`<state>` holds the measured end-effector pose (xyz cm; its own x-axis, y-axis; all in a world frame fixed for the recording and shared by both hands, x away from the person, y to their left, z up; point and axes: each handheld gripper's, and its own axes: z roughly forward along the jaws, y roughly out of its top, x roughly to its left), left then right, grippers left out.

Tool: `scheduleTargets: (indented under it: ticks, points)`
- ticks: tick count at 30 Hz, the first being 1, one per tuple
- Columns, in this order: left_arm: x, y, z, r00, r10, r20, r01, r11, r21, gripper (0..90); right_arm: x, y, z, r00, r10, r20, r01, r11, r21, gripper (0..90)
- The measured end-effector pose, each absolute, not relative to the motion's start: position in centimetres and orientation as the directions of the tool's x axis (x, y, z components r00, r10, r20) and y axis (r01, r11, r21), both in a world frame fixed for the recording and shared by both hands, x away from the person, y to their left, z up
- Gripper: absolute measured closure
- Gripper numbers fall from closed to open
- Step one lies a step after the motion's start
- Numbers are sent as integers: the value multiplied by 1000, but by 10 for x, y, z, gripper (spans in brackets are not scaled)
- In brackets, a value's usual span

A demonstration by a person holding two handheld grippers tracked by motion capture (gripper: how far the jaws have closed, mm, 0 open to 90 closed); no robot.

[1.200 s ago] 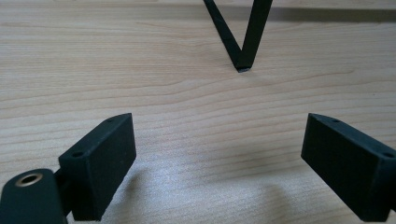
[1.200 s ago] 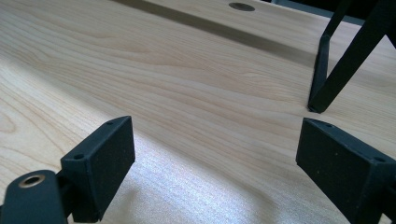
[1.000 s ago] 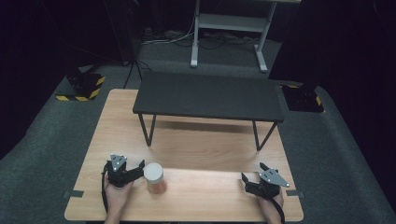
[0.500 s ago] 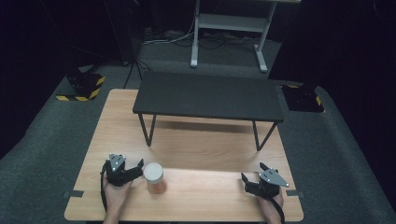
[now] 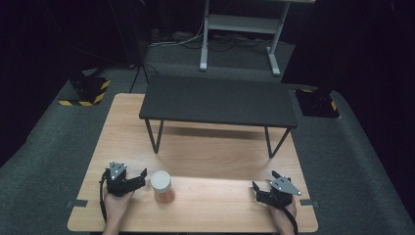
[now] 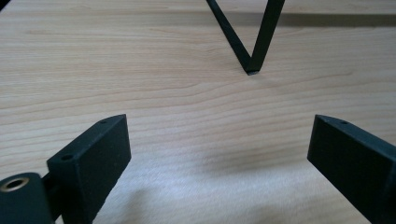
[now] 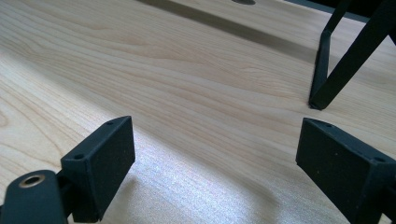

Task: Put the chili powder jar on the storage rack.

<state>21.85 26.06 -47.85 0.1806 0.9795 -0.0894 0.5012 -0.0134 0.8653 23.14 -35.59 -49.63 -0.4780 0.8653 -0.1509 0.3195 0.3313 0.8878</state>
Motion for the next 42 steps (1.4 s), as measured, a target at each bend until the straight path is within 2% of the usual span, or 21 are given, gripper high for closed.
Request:
scheduleTargets:
  ticks: [15,26,37,42]
  points:
    - [177,276,-474,243,968,-66,477,-60,877,73,231,-356,-497,-479,865,-151,317,331,889,107]
    - [135,282,-477,323,936,-141,436,-15,900,65,231,-357,-497,-482,863,-151,315,332,889,107]
    - [120,255,-473,426,888,-171,476,-60,877,70,231,-357,-497,-482,863,-149,315,329,890,107]
    - [123,239,-468,465,876,-127,462,-118,879,71,231,-358,-497,-481,865,-144,314,323,893,106]
